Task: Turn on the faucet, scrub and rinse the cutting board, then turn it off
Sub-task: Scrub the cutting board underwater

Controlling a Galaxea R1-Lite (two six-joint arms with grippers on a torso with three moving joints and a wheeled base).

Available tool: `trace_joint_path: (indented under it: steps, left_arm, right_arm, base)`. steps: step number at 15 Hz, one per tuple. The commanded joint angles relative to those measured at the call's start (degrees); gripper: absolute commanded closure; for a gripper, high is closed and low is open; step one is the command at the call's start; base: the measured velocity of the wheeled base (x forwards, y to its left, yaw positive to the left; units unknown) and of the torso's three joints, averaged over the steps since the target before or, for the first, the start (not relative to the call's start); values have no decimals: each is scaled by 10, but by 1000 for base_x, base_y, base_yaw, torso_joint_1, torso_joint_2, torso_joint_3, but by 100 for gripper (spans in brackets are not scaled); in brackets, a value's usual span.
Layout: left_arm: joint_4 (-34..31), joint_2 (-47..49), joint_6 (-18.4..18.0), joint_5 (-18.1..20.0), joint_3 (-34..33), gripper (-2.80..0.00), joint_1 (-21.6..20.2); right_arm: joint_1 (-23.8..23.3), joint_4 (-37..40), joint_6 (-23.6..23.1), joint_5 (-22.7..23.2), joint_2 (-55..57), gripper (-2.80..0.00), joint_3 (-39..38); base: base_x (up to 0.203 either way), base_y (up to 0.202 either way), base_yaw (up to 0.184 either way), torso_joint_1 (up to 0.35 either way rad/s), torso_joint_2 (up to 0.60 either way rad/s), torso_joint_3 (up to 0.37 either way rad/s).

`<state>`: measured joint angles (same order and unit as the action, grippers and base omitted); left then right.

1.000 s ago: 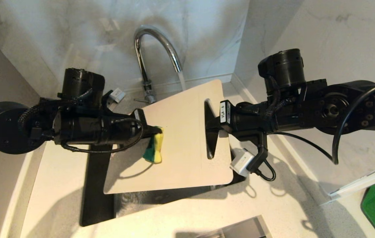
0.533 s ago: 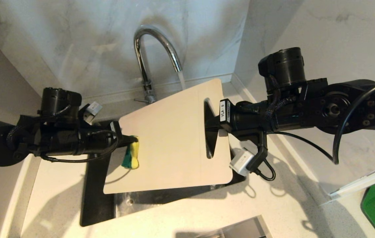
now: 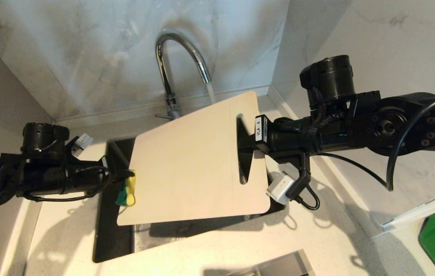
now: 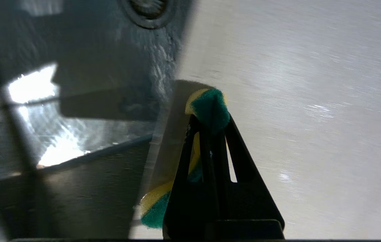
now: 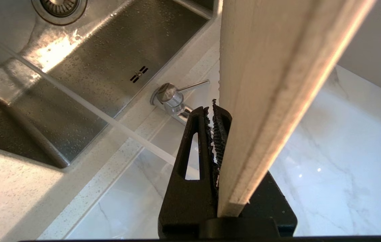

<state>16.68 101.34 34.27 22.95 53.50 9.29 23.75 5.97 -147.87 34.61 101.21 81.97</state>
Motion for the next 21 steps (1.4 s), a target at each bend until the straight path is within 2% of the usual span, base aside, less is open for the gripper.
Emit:
trace_joint_path:
  steps: [1, 4, 8, 12, 14, 17, 21]
  left_arm:
    - [2, 1, -11, 2, -8, 0, -16]
    - [-12, -15, -10, 1, 29, 0, 7]
    - [-46, -55, 3, -27, 61, 0, 118]
    - [-93, -71, 75, -64, 149, 0, 251]
    - [-109, -72, 115, -70, 189, 0, 296]
    - [-111, -70, 145, -68, 197, 0, 328]
    - [-108, -60, 146, -67, 164, 0, 324]
  right_arm:
    - [0, 1, -8, 1, 0, 0, 0]
    - [0, 1, -2, 1, 0, 0, 1]
    - [0, 1, 4, 1, 4, 0, 5]
    - [0, 1, 4, 1, 2, 0, 6]
    - [0, 1, 5, 1, 1, 0, 6]
    - [-8, 1, 4, 2, 0, 0, 6]
    - [-9, 1, 5, 2, 0, 0, 6]
  base:
    - [0, 0, 0, 0, 0, 0]
    - [0, 0, 0, 0, 0, 0]
    - [0, 0, 0, 0, 0, 0]
    - [0, 0, 0, 0, 0, 0]
    - [0, 0, 0, 0, 0, 0]
    - [0, 0, 0, 0, 0, 0]
    - [0, 0, 0, 0, 0, 0]
